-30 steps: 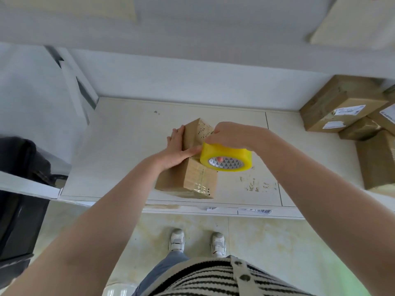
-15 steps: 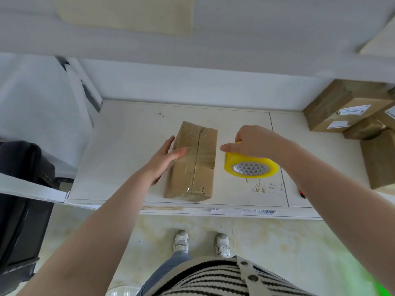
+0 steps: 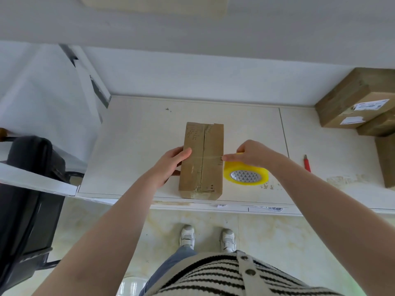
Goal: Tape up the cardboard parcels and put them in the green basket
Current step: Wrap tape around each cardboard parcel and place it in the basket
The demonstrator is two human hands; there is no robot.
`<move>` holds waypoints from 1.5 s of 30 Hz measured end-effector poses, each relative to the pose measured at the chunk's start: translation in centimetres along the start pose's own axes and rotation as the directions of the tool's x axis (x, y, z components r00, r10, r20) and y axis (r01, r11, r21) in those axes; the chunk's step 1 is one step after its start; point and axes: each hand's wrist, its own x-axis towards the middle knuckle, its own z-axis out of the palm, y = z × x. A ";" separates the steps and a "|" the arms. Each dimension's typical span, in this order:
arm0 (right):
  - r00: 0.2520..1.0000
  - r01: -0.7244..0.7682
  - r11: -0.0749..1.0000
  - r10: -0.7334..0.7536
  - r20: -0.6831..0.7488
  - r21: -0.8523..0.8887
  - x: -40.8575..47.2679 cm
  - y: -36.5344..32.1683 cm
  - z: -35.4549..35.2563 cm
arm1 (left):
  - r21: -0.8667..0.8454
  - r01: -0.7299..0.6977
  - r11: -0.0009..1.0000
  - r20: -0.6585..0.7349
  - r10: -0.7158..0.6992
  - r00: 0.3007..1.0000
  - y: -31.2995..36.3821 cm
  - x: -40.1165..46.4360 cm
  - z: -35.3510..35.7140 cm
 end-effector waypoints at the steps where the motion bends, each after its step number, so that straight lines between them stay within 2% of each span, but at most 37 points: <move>1: 1.000 -0.005 1.000 0.005 0.011 0.022 0.0 0.0 0.2 | -0.012 0.011 1.000 0.009 -0.011 1.000 0.1 0.0 0.0; 3: 0.999 -0.019 0.999 0.017 0.041 0.028 0.0 0.3 0.3 | -0.016 0.051 0.999 0.034 -0.050 0.998 0.6 0.0 0.3; 5: 0.997 -0.037 0.999 0.038 0.067 -0.022 0.1 0.8 -0.2 | 0.069 0.105 0.992 0.034 -0.108 0.994 1.7 0.3 1.4; 6: 0.996 -0.044 0.998 0.047 0.075 -0.048 0.3 1.0 -0.5 | 0.182 0.124 0.976 -0.019 -0.122 0.992 2.4 0.8 2.3; 7: 0.995 -0.049 0.996 0.055 0.083 -0.072 0.4 1.3 -0.8 | 0.363 0.145 0.920 -0.113 -0.111 0.987 3.1 1.2 3.4; 8: 0.994 -0.055 0.994 0.064 0.090 -0.097 0.5 1.4 -1.0 | 0.564 0.169 0.808 -0.225 -0.046 0.973 3.8 1.5 4.6; 9: 0.993 -0.061 0.991 0.072 0.094 -0.120 0.6 1.6 -1.2 | 0.730 0.177 0.660 -0.302 0.080 0.950 4.1 1.6 5.7; 10: 0.992 -0.065 0.989 0.079 0.096 -0.136 0.6 1.7 -1.3 | 0.844 0.161 0.512 -0.312 0.225 0.923 4.2 1.6 6.7; 11: 0.992 -0.070 0.987 0.085 0.096 -0.144 0.6 2.0 -1.4 | 0.909 0.139 0.394 -0.286 0.345 0.894 4.2 1.5 7.5; 13: 0.991 -0.086 0.986 0.099 0.092 -0.143 0.4 2.6 -1.4 | 0.965 0.124 0.232 -0.229 0.507 0.831 3.8 1.1 8.6; 16: 0.991 -0.095 0.990 0.104 0.086 -0.107 0.2 3.0 -1.0 | 0.992 0.114 0.048 -0.120 0.611 0.783 3.4 1.4 9.4; 17: 0.992 -0.091 0.992 0.099 0.084 -0.092 0.2 3.0 -0.8 | 0.994 0.102 0.032 -0.101 0.603 0.791 3.3 1.7 9.6; 21: 0.994 -0.075 0.996 0.078 0.078 -0.046 0.4 2.5 -0.3 | 0.982 0.108 0.152 -0.171 0.497 0.851 3.0 2.3 9.7; 26: 0.995 -0.035 0.999 0.036 0.091 -0.004 0.9 0.8 0.6 | 0.980 0.165 0.111 -0.198 0.507 0.839 1.9 2.0 7.7; 30: 0.994 -0.036 0.999 0.039 0.102 -0.027 1.1 0.6 0.4 | 0.983 0.152 0.100 -0.181 0.494 0.850 2.1 2.0 7.7; 36: 0.996 -0.038 0.999 0.035 0.087 0.034 0.4 0.9 0.5 | 0.967 0.176 0.183 -0.238 0.411 0.880 2.9 1.8 8.4; 38: 0.996 -0.026 0.997 0.020 0.088 0.078 0.1 1.3 0.5 | 0.960 0.177 0.216 -0.255 0.421 0.870 3.0 1.7 9.4; 41: 0.995 0.029 0.978 -0.047 0.085 0.204 -0.7 2.3 1.0 | 0.965 0.174 0.198 -0.248 0.459 0.853 2.8 1.6 9.6; 45: 0.993 0.085 0.908 -0.111 0.042 0.411 -1.8 3.7 1.4 | 0.952 0.174 0.252 -0.265 0.394 0.880 2.5 1.5 7.8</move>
